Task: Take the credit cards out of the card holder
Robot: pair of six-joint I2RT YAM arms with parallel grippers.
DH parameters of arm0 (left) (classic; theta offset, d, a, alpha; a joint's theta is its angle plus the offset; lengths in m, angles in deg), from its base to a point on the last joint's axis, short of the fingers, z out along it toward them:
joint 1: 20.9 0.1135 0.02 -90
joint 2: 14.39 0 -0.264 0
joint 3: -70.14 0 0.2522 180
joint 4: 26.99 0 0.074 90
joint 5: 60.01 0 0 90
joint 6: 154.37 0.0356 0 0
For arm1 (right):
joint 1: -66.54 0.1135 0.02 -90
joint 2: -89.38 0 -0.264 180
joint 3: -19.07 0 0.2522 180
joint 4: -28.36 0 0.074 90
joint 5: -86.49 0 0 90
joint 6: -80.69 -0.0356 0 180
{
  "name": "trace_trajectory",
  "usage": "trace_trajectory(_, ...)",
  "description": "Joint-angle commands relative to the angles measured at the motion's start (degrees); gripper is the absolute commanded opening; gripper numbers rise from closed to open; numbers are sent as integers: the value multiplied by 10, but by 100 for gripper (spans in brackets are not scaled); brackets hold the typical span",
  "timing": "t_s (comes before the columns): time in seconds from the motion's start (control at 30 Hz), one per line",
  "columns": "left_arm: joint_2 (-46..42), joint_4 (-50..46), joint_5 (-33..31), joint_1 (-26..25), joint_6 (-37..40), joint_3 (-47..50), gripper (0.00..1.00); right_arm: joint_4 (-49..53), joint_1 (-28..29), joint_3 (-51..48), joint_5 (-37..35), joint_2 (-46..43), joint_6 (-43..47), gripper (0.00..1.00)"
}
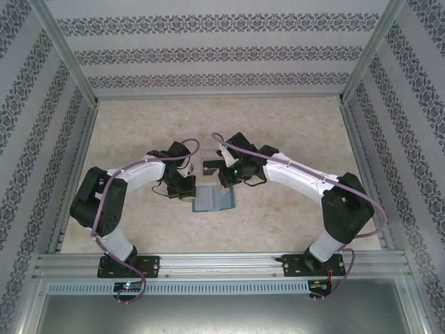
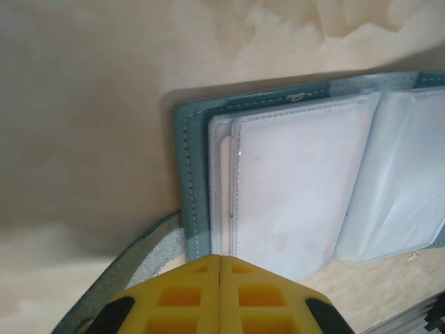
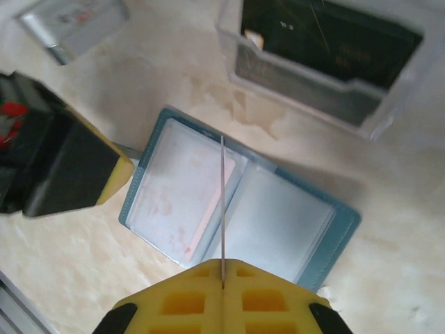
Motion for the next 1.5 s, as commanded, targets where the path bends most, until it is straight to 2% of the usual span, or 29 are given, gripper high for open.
trace_trajectory(0.0,-10,12,23,13,2,6,6,52,-12,43,-1,4,167,3)
trace_trajectory(0.13,-2,25,40,21,2,13,6,93,-15,97,-6,29,302,2)
trace_trajectory(0.33,1,34,47,24,12,30,6,143,-33,179,-11,88,448,0)
trace_trajectory(0.53,-14,41,44,26,8,45,6,224,-48,270,-1,143,550,0)
trace_trajectory(0.73,-10,58,40,27,-7,53,6,263,-62,344,-10,193,639,0)
trace_trajectory(1.13,8,82,43,27,-30,64,5,391,-70,579,-7,349,739,0)
trace_trajectory(1.47,8,73,39,27,-32,56,5,432,-71,688,-19,439,757,0)
